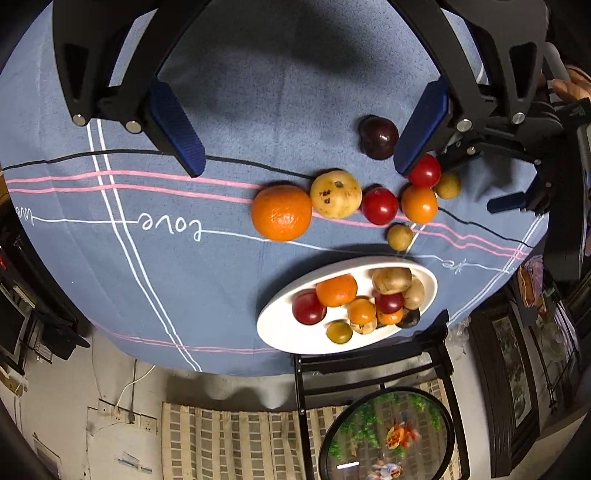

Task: Organize fruits
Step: 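Move both open tools back over the remaining fruits, then grasp the dark red plum with the right tool while the left tool grasps the yellow-green fruit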

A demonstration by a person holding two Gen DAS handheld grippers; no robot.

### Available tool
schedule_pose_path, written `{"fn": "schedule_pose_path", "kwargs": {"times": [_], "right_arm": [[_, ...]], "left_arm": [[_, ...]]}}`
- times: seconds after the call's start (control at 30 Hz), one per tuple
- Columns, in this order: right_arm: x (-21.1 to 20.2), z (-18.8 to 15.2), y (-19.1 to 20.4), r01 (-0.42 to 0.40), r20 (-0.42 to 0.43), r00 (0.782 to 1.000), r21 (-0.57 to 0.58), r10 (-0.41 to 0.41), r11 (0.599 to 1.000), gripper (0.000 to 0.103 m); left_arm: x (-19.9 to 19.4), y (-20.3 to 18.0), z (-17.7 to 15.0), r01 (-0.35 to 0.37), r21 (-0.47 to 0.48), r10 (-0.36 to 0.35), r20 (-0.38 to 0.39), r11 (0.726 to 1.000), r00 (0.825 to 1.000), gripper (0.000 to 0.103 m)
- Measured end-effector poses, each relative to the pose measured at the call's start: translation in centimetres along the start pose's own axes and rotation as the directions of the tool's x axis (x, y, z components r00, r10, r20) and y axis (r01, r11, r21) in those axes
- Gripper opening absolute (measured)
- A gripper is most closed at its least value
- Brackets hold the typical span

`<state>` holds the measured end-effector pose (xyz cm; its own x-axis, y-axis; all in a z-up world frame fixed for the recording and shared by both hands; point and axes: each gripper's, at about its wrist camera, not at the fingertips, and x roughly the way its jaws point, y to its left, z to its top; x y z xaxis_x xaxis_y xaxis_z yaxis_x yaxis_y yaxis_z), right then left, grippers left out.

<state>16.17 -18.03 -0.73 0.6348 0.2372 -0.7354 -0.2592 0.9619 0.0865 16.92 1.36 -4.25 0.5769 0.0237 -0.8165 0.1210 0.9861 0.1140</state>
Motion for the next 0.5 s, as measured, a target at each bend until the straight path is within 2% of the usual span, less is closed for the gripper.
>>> {"fn": "schedule_pose_path", "kwargs": {"times": [0.07, 0.13, 0.23, 0.27, 0.3, 0.33, 0.4, 0.5], "right_arm": [[0.2, -0.1, 0.1, 0.002, -0.009, 1.0, -0.005, -0.002, 1.0, 0.102], [0.3, -0.1, 0.2, -0.002, -0.015, 1.0, -0.01, 0.002, 1.0, 0.102], [0.4, -0.2, 0.3, -0.007, -0.024, 1.0, -0.014, 0.006, 1.0, 0.102], [0.5, -0.2, 0.3, -0.01, -0.028, 1.0, -0.017, 0.01, 1.0, 0.102], [0.6, -0.2, 0.4, -0.012, -0.029, 1.0, -0.02, 0.011, 1.0, 0.102], [0.6, -0.3, 0.5, -0.014, -0.032, 0.999, -0.025, 0.013, 1.0, 0.102], [0.6, -0.4, 0.8, -0.017, -0.036, 0.999, -0.037, 0.016, 0.999, 0.102], [0.3, -0.5, 1.4, -0.026, -0.034, 0.999, -0.069, 0.024, 0.997, 0.102]], "left_arm": [[0.1, -0.4, 0.4, 0.002, 0.014, -0.002, -0.002, 1.0, 1.0, 0.097], [0.4, -0.7, 0.5, 0.022, 0.029, -0.021, -0.003, 0.999, 1.0, 0.082], [0.3, -0.4, 0.3, 0.083, 0.005, -0.083, 0.009, 0.997, 0.997, 0.069], [0.2, -0.4, 0.2, 0.093, 0.007, -0.093, 0.013, 0.996, 0.996, 0.058], [0.1, -0.6, 0.1, 0.108, 0.011, -0.108, 0.021, 0.994, 0.994, 0.04], [-0.1, -0.7, 0.1, 0.108, 0.015, -0.108, 0.026, 0.994, 0.994, 0.034], [-0.3, -0.7, 0.1, 0.109, 0.012, -0.109, 0.031, 0.994, 0.994, 0.028], [-0.8, 0.3, 0.2, 0.138, -0.042, -0.136, 0.046, 0.99, 0.99, 0.025]]}}
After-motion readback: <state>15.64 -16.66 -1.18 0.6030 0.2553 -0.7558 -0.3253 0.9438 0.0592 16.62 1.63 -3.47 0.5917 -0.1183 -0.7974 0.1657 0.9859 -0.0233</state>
